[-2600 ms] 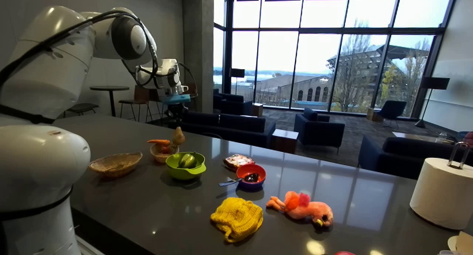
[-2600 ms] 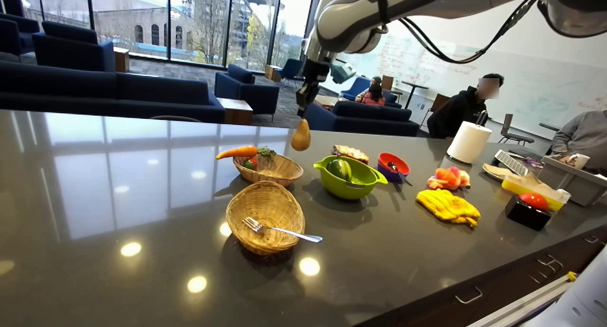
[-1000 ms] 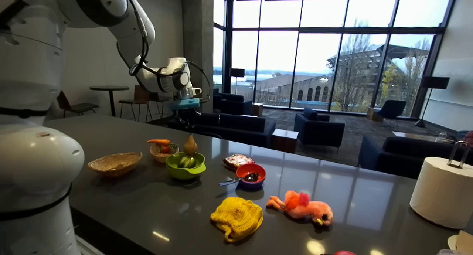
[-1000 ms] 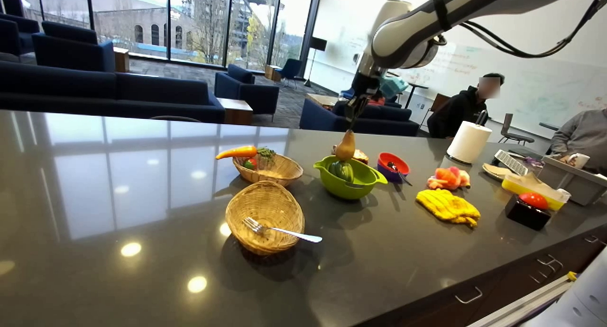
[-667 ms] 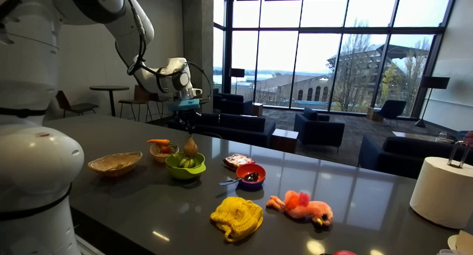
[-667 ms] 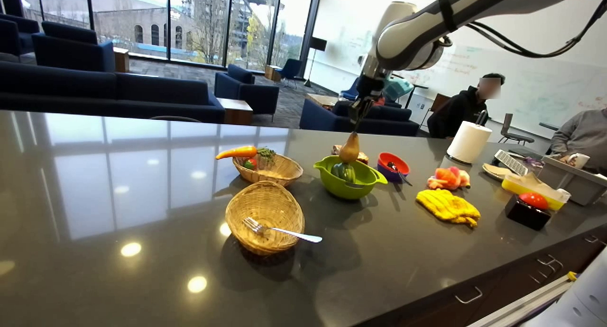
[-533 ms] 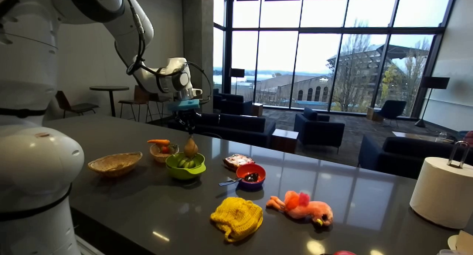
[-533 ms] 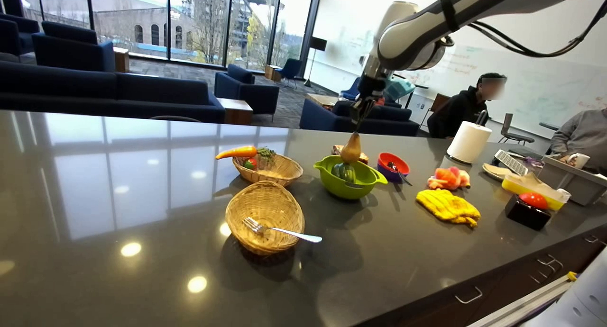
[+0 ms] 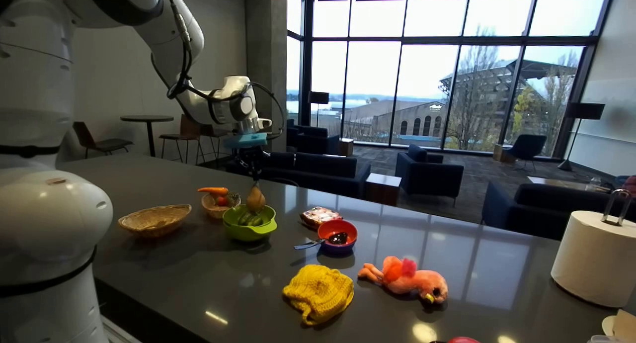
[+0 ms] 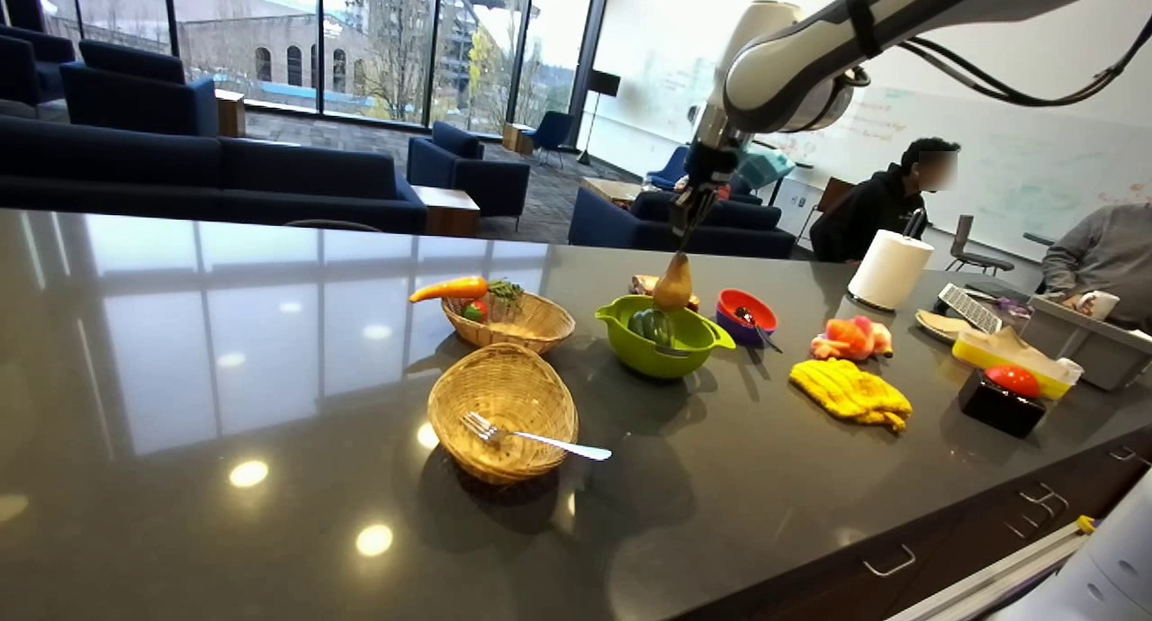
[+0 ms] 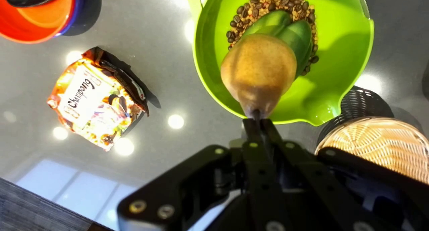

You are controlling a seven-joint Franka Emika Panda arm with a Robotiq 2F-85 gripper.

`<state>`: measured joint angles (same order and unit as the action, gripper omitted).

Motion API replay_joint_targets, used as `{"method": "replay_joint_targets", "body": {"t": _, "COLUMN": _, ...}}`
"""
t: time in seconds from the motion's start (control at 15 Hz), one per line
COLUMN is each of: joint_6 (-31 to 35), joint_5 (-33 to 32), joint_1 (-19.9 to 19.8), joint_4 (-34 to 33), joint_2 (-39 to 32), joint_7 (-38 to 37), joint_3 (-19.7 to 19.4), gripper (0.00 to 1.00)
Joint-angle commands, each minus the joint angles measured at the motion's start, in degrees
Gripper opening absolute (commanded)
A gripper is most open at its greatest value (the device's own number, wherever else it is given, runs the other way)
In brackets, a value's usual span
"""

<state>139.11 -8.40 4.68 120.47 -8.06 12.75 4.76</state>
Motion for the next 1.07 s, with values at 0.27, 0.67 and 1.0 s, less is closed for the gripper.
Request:
{"method": "replay_joint_targets", "body": {"t": 0.27, "joint_6": 0.15, "joint_5": 0.68, "joint_1": -0.4, "joint_4": 3.7, "joint_2": 2.62, "joint_7": -1.06, "joint_3": -0.14, "gripper": 0.02}}
{"method": "replay_joint_targets", "body": {"t": 0.67, "joint_6": -0.12, "joint_5": 1.01, "joint_1": -0.15, "joint_4": 3.25, "joint_2": 1.63, "joint_7": -1.03, "joint_3": 0.01, "gripper": 0.44}}
{"method": "replay_joint_targets", "body": {"t": 1.0, "joint_6": -0.58, "joint_5": 1.1, "joint_1": 0.63, "joint_4": 1.39, "joint_2": 0.76, "joint_7": -1.61, "joint_3": 0.61, "gripper": 0.77}}
